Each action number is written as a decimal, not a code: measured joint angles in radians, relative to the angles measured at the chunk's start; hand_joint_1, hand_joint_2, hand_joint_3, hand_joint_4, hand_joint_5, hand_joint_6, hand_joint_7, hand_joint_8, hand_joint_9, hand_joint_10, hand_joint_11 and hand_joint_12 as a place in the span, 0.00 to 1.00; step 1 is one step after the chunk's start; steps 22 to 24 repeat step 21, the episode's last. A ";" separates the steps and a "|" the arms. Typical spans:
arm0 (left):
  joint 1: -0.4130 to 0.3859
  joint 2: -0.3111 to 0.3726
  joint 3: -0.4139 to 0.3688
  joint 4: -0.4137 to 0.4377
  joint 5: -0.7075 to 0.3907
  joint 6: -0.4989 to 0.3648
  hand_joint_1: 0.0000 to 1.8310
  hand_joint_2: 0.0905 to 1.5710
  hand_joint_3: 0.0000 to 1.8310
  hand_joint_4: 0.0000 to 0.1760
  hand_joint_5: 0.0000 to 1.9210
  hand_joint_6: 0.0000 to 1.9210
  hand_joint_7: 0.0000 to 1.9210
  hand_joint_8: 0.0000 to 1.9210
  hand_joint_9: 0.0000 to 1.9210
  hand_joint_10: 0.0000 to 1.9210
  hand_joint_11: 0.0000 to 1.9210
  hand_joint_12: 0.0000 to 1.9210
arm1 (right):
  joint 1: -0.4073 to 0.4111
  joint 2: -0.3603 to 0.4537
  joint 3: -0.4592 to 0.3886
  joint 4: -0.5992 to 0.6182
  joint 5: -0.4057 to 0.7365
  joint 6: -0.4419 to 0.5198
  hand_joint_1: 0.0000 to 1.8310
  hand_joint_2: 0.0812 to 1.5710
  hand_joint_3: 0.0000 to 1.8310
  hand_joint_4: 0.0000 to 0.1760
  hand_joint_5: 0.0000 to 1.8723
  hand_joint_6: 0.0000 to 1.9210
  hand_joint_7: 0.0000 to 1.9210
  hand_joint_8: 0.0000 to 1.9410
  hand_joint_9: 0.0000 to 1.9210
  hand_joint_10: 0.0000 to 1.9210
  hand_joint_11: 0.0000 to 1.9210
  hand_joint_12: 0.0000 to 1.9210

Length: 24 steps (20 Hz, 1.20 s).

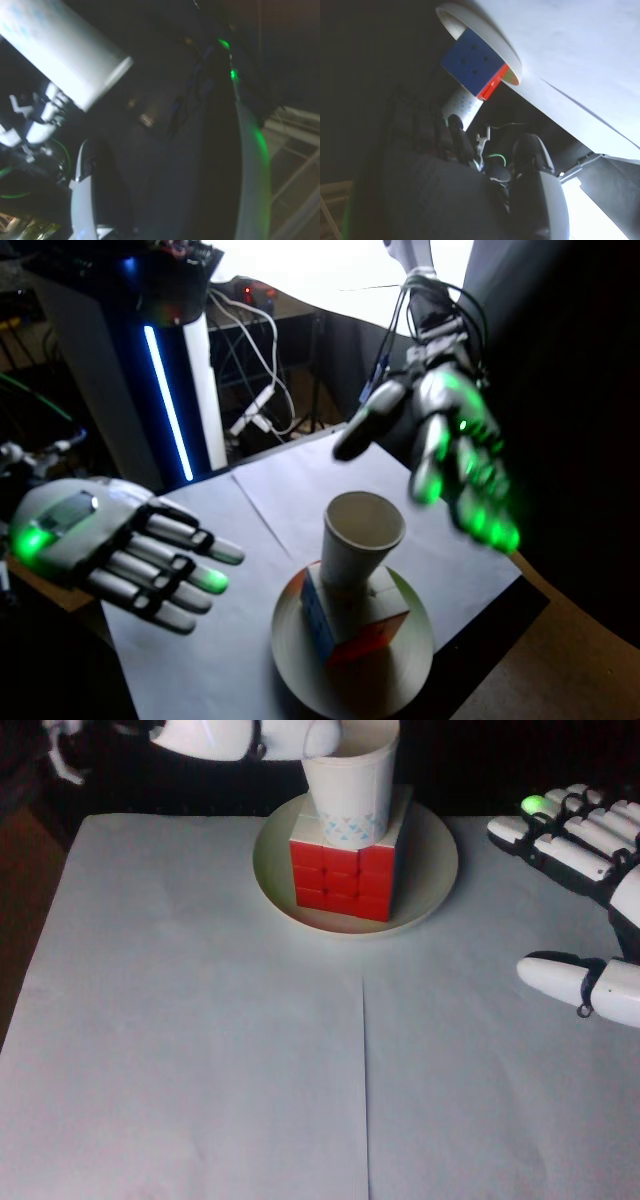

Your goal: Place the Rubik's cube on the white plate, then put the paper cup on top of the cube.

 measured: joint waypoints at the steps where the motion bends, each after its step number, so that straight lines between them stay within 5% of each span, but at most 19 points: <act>1: 0.002 0.010 -0.009 -0.003 -0.014 0.003 0.33 0.64 0.00 0.78 0.00 0.00 0.00 0.00 0.00 0.00 0.00 0.00 | 0.000 0.003 -0.003 -0.002 0.010 0.001 0.17 0.77 0.00 0.46 0.00 0.00 0.00 0.00 0.00 0.00 0.00 0.00; 2: 0.003 0.014 -0.009 -0.008 -0.023 0.008 0.32 0.65 0.01 0.85 0.00 0.00 0.00 0.00 0.00 0.00 0.00 0.00 | 0.000 0.010 -0.006 -0.006 0.018 0.000 0.17 0.78 0.00 0.46 0.00 0.00 0.00 0.00 0.00 0.00 0.00 0.00; 3: 0.005 0.017 -0.009 -0.021 -0.032 0.008 0.31 0.67 0.01 0.65 0.00 0.00 0.00 0.00 0.00 0.00 0.02 0.01 | 0.000 0.013 -0.007 -0.008 0.032 0.000 0.15 0.78 0.00 0.37 0.00 0.00 0.00 0.00 0.00 0.00 0.00 0.00; 5: 0.031 0.047 -0.034 -0.058 -0.071 0.032 0.24 0.67 0.01 0.92 0.00 0.00 0.00 0.00 0.00 0.00 0.01 0.01 | 0.000 0.025 -0.015 -0.004 0.056 0.001 0.12 0.78 0.00 0.26 0.00 0.00 0.00 0.00 0.00 0.00 0.00 0.00; 6: 0.056 0.077 -0.067 -0.096 -0.092 0.074 0.20 0.65 0.00 1.00 0.00 0.00 0.00 0.00 0.00 0.00 0.00 0.18 | 0.000 0.033 -0.016 -0.004 0.071 0.000 0.13 0.78 0.01 0.19 0.00 0.00 0.00 0.00 0.00 0.00 0.00 0.00; 7: 0.081 0.118 -0.106 -0.129 -0.121 0.132 0.20 0.69 0.01 0.90 0.00 0.00 0.00 0.00 0.00 0.00 0.00 0.29 | 0.000 0.039 -0.018 0.003 0.103 0.000 0.12 0.78 0.00 0.37 0.00 0.00 0.00 0.00 0.00 0.00 0.00 0.00; 9: 0.128 0.162 -0.142 -0.204 -0.186 0.189 0.27 0.76 0.00 0.96 0.00 0.00 0.00 0.00 0.00 0.00 0.00 0.01 | 0.000 0.056 -0.027 0.000 0.132 0.001 0.06 0.78 0.00 0.61 0.00 0.00 0.00 0.00 0.00 0.00 0.00 0.00; 10: 0.152 0.181 -0.154 -0.238 -0.214 0.211 0.27 0.76 0.00 0.96 0.00 0.00 0.00 0.00 0.00 0.00 0.00 0.00 | 0.000 0.063 -0.031 -0.005 0.147 0.000 0.06 0.78 0.00 0.63 0.00 0.00 0.00 0.00 0.00 0.00 0.00 0.00; 11: 0.176 0.204 -0.169 -0.272 -0.238 0.237 0.30 0.78 0.01 0.96 0.00 0.00 0.00 0.00 0.00 0.00 0.00 0.00 | 0.000 0.069 -0.036 -0.004 0.168 0.000 0.10 0.81 0.01 0.37 0.00 0.00 0.00 0.00 0.00 0.00 0.00 0.00; 13: 0.209 0.232 -0.191 -0.307 -0.266 0.261 0.30 0.79 0.00 0.98 0.00 0.00 0.00 0.00 0.00 0.00 0.00 0.00 | 0.000 0.082 -0.043 -0.006 0.196 0.000 0.11 0.83 0.01 0.00 0.00 0.00 0.00 0.00 0.00 0.00 0.00 0.00; 14: 0.226 0.240 -0.203 -0.317 -0.286 0.277 0.27 0.79 0.00 1.00 0.00 0.00 0.00 0.00 0.00 0.00 0.00 0.00 | 0.000 0.089 -0.048 -0.005 0.210 0.001 0.10 0.84 0.01 0.17 0.00 0.00 0.00 0.00 0.00 0.00 0.01 0.00; 17: 0.269 0.259 -0.229 -0.335 -0.313 0.311 0.26 0.79 0.00 1.00 0.00 0.00 0.00 0.00 0.00 0.00 0.00 0.00 | 0.000 0.100 -0.053 -0.004 0.227 0.001 0.12 0.82 0.00 0.20 0.00 0.00 0.00 0.00 0.00 0.00 0.00 0.00; 18: 0.277 0.263 -0.230 -0.335 -0.318 0.316 0.26 0.79 0.00 1.00 0.00 0.00 0.00 0.00 0.00 0.00 0.00 0.00 | 0.000 0.107 -0.054 -0.005 0.226 0.000 0.12 0.83 0.01 0.20 0.00 0.00 0.00 0.00 0.00 0.00 0.00 0.00; 20: 0.293 0.288 -0.249 -0.360 -0.342 0.351 0.28 0.78 0.00 1.00 0.00 0.00 0.00 0.00 0.00 0.00 0.01 0.01 | 0.000 0.125 -0.066 -0.011 0.237 0.000 0.13 0.83 0.01 0.00 0.00 0.00 0.00 0.00 0.00 0.00 0.01 0.01; 24: 0.301 0.296 -0.257 -0.372 -0.359 0.363 0.28 0.78 0.00 1.00 0.00 0.00 0.00 0.00 0.00 0.00 0.01 0.01 | 0.000 0.126 -0.070 -0.008 0.246 0.000 0.13 0.83 0.01 0.00 0.00 0.00 0.00 0.00 0.00 0.00 0.01 0.01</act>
